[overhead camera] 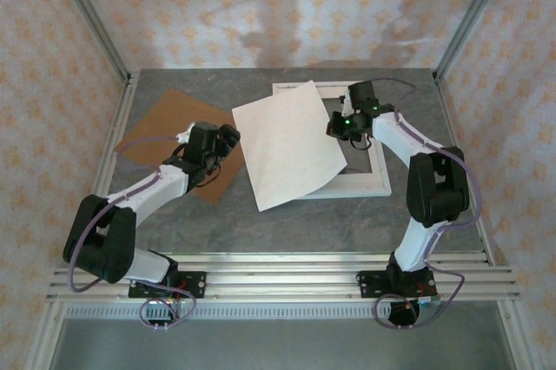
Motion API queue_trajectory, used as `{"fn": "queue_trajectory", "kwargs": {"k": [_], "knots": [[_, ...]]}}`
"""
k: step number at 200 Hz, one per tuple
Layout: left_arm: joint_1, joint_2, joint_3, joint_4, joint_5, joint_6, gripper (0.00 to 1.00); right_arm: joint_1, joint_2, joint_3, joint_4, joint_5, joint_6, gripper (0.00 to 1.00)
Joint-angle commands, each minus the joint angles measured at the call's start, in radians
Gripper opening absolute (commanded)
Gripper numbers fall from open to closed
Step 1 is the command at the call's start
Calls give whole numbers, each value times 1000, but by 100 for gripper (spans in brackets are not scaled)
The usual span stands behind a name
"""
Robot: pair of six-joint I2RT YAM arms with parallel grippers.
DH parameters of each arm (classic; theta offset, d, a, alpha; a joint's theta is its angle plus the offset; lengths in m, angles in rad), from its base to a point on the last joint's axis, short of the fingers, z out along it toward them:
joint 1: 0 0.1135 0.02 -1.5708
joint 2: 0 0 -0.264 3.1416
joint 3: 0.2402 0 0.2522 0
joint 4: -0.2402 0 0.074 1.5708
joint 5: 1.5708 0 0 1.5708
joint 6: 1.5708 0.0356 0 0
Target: Put the photo into the frame
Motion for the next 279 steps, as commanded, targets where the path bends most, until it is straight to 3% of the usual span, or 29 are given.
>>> {"fn": "queue_trajectory", "kwargs": {"k": [1,123,209,248,279], "knots": [[7,35,45,-14,85,112,100,-34,-16,8,-24,51,-42,0],[7,106,50,0,115,165,100,-96,-77,-14,-60,284,-100,0],[7,146,31,72,142,145,100,-108,-109,-25,-68,311,-111,0],[7,157,32,79,153,141,100,-108,-93,-29,-60,240,-44,0],[8,153,34,79,150,143,100,-108,-126,-74,-45,285,-10,0]]}}
